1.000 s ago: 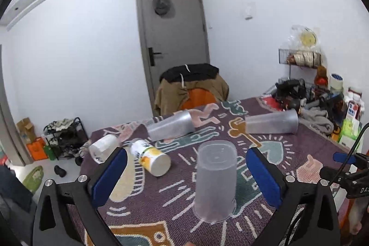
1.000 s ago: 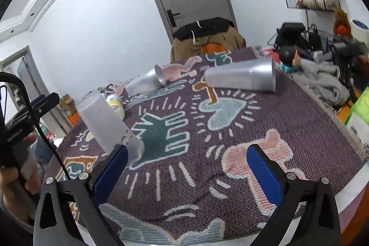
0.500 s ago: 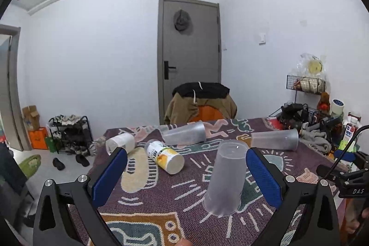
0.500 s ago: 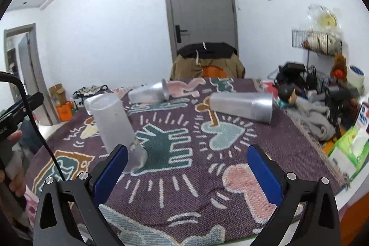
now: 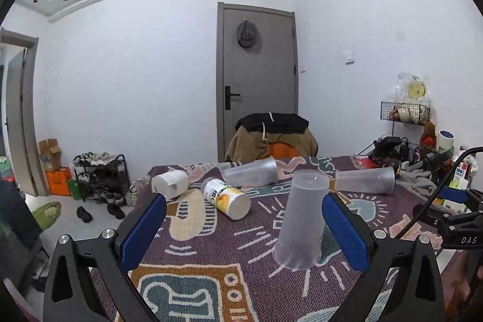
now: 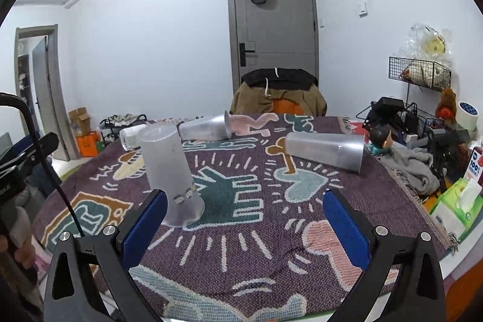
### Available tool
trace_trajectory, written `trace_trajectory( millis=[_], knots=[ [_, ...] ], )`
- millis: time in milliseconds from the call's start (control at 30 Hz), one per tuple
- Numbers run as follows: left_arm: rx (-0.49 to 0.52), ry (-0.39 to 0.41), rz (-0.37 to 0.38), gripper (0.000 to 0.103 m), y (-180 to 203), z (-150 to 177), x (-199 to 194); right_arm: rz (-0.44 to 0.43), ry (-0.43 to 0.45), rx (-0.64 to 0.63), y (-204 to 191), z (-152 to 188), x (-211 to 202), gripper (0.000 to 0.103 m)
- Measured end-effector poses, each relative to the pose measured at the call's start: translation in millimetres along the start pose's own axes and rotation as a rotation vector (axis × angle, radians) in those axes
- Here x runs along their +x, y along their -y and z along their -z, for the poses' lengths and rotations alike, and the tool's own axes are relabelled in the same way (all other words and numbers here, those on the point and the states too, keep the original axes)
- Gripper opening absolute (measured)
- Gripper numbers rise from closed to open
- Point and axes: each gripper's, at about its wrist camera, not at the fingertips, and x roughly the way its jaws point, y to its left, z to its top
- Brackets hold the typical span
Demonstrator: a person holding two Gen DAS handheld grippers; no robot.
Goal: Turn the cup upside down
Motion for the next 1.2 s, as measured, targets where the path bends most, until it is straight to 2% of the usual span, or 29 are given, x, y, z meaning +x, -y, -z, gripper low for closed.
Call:
trace_trajectory(
  millis=[233,467,1200],
  knots=[
    [0.02,-0.016,-0.012,0.103,-0.8,15.2,-1.9,0.025,0.009,-0.009,-1.9,10.7,-1.0,0.103],
    [-0.05,-0.053,-0.008,0.103,-15.6,30.9,1.9,0.026,0.004,-0.022,-7.7,19.2,0.8,0.103],
    [-0.063,-0.081,-0.022,0.103,-16.7,39.1,12.3,0.023,-0.022,-0.055,-20.2,27.6,5.7,0.103]
  ],
)
